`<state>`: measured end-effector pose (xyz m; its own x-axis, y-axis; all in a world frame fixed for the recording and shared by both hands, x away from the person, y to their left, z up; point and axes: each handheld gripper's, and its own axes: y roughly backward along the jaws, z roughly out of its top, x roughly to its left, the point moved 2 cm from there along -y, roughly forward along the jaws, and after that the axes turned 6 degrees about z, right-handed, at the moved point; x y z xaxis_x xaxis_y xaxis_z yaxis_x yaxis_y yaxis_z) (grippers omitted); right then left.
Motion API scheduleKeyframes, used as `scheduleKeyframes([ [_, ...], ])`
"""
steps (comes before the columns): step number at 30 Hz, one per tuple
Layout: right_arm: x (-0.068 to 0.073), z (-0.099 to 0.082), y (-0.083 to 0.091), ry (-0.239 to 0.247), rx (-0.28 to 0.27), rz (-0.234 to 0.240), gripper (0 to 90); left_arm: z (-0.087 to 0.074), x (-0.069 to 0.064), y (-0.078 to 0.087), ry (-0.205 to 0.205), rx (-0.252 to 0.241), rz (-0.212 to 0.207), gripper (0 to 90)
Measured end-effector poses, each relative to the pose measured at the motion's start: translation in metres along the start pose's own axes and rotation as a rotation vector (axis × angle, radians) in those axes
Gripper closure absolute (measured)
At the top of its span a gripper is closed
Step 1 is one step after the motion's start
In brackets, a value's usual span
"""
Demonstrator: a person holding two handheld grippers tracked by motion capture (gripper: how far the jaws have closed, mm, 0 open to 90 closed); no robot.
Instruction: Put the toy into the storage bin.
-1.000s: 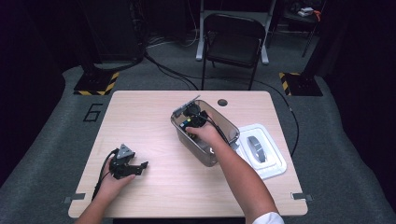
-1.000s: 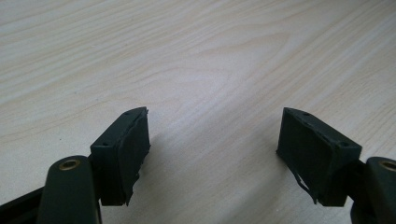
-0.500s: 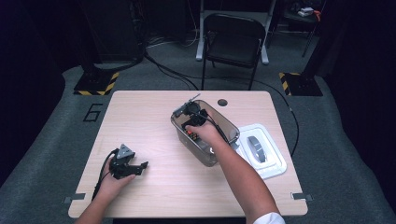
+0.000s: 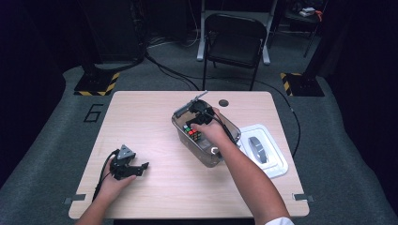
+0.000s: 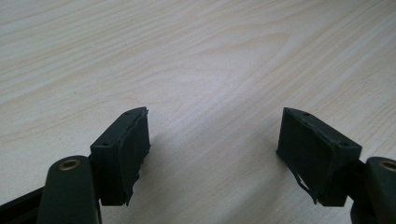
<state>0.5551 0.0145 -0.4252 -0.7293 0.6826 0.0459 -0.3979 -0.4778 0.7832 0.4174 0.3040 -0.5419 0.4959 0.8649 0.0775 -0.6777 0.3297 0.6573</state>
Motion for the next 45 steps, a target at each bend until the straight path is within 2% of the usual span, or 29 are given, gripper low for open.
scheduleKeyframes([
  [8, -0.002, 0.0, 0.009, 0.009, -0.009, -0.004, 43.2, 0.0, 0.0, 0.0, 0.0, 0.003, -0.002, 24.9],
  [12, -0.004, 0.0, 0.02, -0.006, -0.03, -0.006, 42.9, 0.0, 0.0, 0.0, 0.003, 0.002, -0.002, 24.9],
  [16, -0.007, -0.002, 0.032, -0.001, -0.047, -0.026, 42.2, 0.0, 0.0, 0.0, 0.007, 0.001, -0.003, 24.9],
  [23, -0.012, -0.004, 0.047, 0.011, -0.063, -0.029, 42.4, 0.0, 0.0, 0.0, 0.003, 0.001, -0.002, 24.9],
  [29, -0.013, -0.006, 0.057, -0.005, -0.076, -0.029, 42.5, 0.0, 0.0, 0.0, 0.008, 0.001, -0.003, 24.9],
  [34, -0.013, -0.009, 0.066, 0.029, -0.096, -0.041, 42.3, 0.0, 0.0, 0.0, 0.0, 0.002, -0.002, 24.9],
  [35, -0.011, -0.01, 0.069, 0.015, -0.099, -0.038, 42.3, 0.0, 0.0, 0.0, 0.007, 0.001, -0.003, 24.9],
  [39, -0.011, -0.012, 0.078, 0.026, -0.108, -0.033, 42.1, 0.0, 0.0, 0.0, 0.006, 0.001, -0.002, 24.9],
  [45, -0.012, -0.018, 0.091, 0.016, -0.125, -0.032, 41.2, 0.0, 0.0, 0.0, 0.006, 0.001, -0.002, 24.9],
])
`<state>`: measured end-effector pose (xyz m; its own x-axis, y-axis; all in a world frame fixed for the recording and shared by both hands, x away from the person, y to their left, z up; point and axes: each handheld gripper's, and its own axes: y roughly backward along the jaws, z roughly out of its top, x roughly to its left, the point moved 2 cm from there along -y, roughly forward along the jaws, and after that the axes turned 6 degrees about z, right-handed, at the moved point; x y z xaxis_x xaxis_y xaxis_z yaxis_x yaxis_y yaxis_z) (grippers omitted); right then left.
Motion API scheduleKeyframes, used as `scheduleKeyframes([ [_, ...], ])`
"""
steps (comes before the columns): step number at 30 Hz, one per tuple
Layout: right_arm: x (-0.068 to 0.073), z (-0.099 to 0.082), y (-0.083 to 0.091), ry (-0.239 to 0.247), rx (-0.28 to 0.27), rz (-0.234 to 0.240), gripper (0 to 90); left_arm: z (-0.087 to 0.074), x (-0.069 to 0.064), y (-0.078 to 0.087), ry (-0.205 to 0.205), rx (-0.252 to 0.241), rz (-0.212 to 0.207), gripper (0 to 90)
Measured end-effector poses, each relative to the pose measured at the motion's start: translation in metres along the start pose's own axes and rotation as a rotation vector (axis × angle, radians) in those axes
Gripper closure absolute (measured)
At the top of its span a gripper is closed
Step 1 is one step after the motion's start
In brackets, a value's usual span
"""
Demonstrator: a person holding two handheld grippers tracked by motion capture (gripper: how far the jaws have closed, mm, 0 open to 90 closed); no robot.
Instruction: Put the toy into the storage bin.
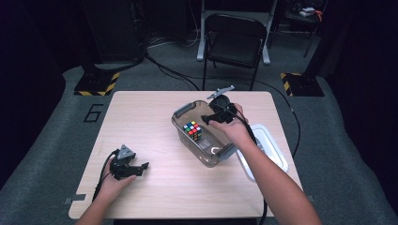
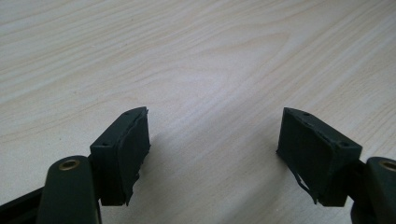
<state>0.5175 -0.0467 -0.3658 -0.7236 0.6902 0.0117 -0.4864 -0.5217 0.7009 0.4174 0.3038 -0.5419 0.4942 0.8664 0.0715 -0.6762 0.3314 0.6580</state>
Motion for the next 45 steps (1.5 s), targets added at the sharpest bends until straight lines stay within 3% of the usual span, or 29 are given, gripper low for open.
scheduleKeyframes([
  [12, -0.019, -0.02, 0.03, -0.014, -0.032, -0.048, 39.9, 0.0, 0.0, 0.0, -0.003, 0.001, 0.0, 24.9],
  [16, -0.026, -0.028, 0.038, -0.033, -0.036, -0.066, 39.8, 0.0, 0.0, 0.0, 0.004, -0.002, 0.003, 24.9],
  [18, -0.03, -0.033, 0.044, -0.049, -0.059, -0.103, 40.4, 0.0, 0.0, 0.0, 0.0, -0.001, 0.003, 24.9],
  [23, -0.037, -0.039, 0.051, -0.071, -0.074, -0.117, 40.1, 0.0, 0.0, 0.0, -0.003, -0.001, 0.005, 24.9],
  [45, -0.066, -0.077, 0.059, -0.149, -0.064, -0.187, 40.0, 0.0, 0.0, 0.0, -0.004, -0.001, 0.005, 24.9],
])
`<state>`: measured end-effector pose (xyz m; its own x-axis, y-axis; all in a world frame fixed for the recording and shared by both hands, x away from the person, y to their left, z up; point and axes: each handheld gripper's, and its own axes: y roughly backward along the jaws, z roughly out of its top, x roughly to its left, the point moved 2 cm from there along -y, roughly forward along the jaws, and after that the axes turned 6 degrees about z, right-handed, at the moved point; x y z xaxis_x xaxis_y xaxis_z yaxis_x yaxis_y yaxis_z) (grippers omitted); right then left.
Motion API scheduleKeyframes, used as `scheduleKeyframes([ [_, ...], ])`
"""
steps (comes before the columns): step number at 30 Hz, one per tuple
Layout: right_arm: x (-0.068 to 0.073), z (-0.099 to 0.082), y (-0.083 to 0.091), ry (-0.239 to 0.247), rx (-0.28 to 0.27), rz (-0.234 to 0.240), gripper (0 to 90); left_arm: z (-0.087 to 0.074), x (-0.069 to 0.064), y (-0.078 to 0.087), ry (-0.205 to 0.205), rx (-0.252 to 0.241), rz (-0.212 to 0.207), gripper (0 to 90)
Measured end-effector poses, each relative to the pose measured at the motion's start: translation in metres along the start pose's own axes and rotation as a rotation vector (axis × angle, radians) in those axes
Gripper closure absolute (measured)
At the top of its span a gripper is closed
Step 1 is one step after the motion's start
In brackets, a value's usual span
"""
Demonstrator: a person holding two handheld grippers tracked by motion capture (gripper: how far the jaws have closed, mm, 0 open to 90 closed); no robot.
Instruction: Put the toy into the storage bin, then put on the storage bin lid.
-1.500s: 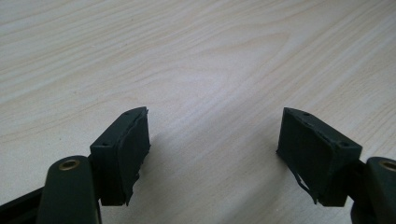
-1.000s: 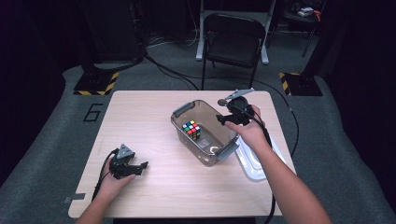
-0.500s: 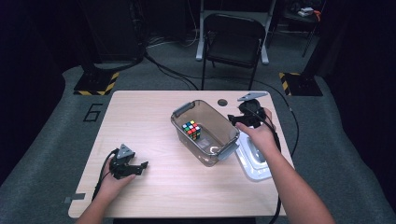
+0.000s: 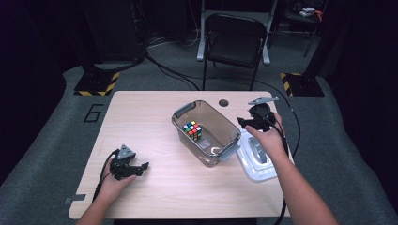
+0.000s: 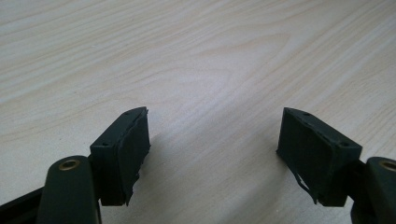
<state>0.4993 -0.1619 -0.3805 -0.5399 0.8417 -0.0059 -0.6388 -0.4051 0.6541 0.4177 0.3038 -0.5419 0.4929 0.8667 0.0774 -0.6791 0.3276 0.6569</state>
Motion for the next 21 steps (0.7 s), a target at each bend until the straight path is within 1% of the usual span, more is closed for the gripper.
scheduleKeyframes([
  [2, -0.001, -0.003, 0.0, -0.009, 0.002, 0.002, 40.0, 0.0, 0.0, 0.0, 0.004, 0.0, -0.002, 24.9],
  [3, -0.002, -0.004, 0.0, -0.006, 0.003, -0.001, 39.8, 0.0, 0.0, 0.0, 0.004, 0.0, -0.002, 24.9],
  [4, -0.002, -0.006, 0.0, -0.01, 0.014, -0.005, 39.7, 0.0, 0.0, 0.0, 0.005, 0.0, -0.003, 24.9],
  [5, -0.002, -0.006, 0.0, -0.01, 0.014, -0.005, 39.7, 0.0, 0.0, 0.0, 0.005, 0.0, -0.003, 24.9],
  [6, -0.002, -0.007, -0.001, -0.013, 0.01, -0.016, 39.7, 0.0, 0.0, 0.0, 0.008, -0.002, -0.002, 24.9],
  [9, -0.005, -0.011, -0.001, -0.011, 0.009, -0.019, 39.7, 0.0, 0.0, 0.0, 0.006, 0.0, -0.002, 24.9],
  [10, -0.006, -0.012, -0.001, -0.021, 0.011, -0.022, 39.7, 0.0, 0.0, 0.0, 0.008, -0.002, -0.002, 24.9],
  [11, -0.007, -0.015, -0.002, -0.015, 0.012, -0.021, 39.7, 0.0, 0.0, 0.0, 0.006, 0.0, -0.002, 24.9],
  [14, -0.009, -0.021, -0.003, -0.022, 0.023, -0.027, 39.6, 0.0, 0.0, 0.0, 0.008, -0.001, -0.002, 24.9],
  [21, -0.013, -0.031, -0.004, -0.03, 0.023, -0.04, 39.6, 0.0, -0.001, 0.0, 0.012, -0.002, -0.002, 24.9],
])
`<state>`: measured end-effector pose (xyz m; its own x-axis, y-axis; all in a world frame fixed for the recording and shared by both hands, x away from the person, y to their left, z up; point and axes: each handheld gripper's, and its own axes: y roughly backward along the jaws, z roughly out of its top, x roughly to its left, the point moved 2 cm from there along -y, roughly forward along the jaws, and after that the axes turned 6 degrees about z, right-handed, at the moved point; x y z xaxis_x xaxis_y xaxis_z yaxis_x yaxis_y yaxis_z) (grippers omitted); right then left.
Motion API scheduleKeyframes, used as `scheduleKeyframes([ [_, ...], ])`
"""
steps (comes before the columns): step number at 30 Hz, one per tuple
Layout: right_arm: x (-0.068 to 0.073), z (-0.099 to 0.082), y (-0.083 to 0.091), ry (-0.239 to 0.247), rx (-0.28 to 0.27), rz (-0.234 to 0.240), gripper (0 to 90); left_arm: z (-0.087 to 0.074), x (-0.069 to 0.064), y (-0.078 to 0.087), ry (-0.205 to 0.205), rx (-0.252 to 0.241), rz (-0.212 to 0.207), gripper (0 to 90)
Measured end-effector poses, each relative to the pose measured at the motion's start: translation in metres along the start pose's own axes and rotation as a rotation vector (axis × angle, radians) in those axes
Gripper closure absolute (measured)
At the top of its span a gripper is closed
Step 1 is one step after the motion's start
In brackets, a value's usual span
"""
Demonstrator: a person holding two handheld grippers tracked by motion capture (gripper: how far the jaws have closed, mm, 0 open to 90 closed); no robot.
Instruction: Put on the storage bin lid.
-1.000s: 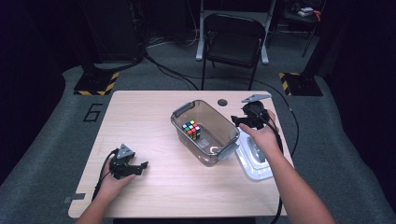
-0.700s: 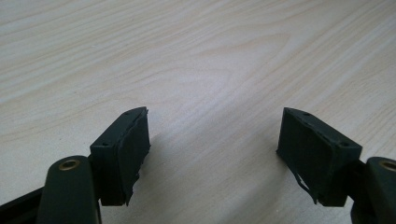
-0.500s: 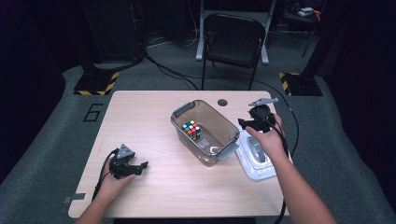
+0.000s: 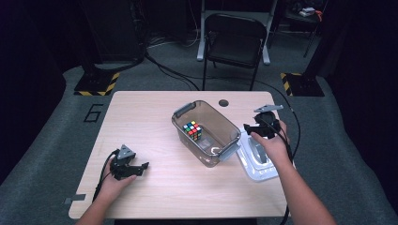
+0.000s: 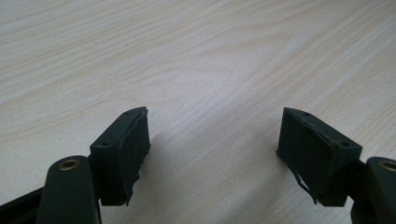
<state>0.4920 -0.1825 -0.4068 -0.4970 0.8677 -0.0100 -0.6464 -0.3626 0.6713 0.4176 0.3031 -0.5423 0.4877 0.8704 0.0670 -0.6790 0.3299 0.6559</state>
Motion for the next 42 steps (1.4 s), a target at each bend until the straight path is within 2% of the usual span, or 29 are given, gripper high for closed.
scheduleKeyframes([
  [7, -0.008, -0.017, -0.004, -0.024, 0.014, -0.014, 38.8, 0.0, 0.0, 0.0, 0.0, 0.0, 0.0, 24.9],
  [19, -0.013, -0.043, -0.015, -0.049, 0.042, -0.035, 34.1, 0.0, 0.0, 0.0, -0.001, 0.001, 0.0, 24.9],
  [24, -0.016, -0.057, -0.021, -0.069, 0.074, -0.039, 32.8, 0.0, 0.0, 0.0, -0.001, 0.001, 0.0, 24.9],
  [33, -0.018, -0.07, -0.025, -0.072, 0.1, -0.061, 32.9, 0.0, 0.0, 0.0, -0.003, 0.0, 0.001, 24.9],
  [34, -0.018, -0.073, -0.026, -0.071, 0.101, -0.079, 33.3, 0.0, 0.0, 0.0, 0.0, 0.0, 0.0, 24.9],
  [39, -0.018, -0.077, -0.027, -0.069, 0.106, -0.079, 34.0, 0.0, 0.0, 0.0, -0.001, 0.001, 0.0, 24.9],
  [42, -0.017, -0.08, -0.028, -0.084, 0.114, -0.077, 34.7, 0.0, 0.0, 0.0, -0.006, 0.001, 0.0, 24.9],
])
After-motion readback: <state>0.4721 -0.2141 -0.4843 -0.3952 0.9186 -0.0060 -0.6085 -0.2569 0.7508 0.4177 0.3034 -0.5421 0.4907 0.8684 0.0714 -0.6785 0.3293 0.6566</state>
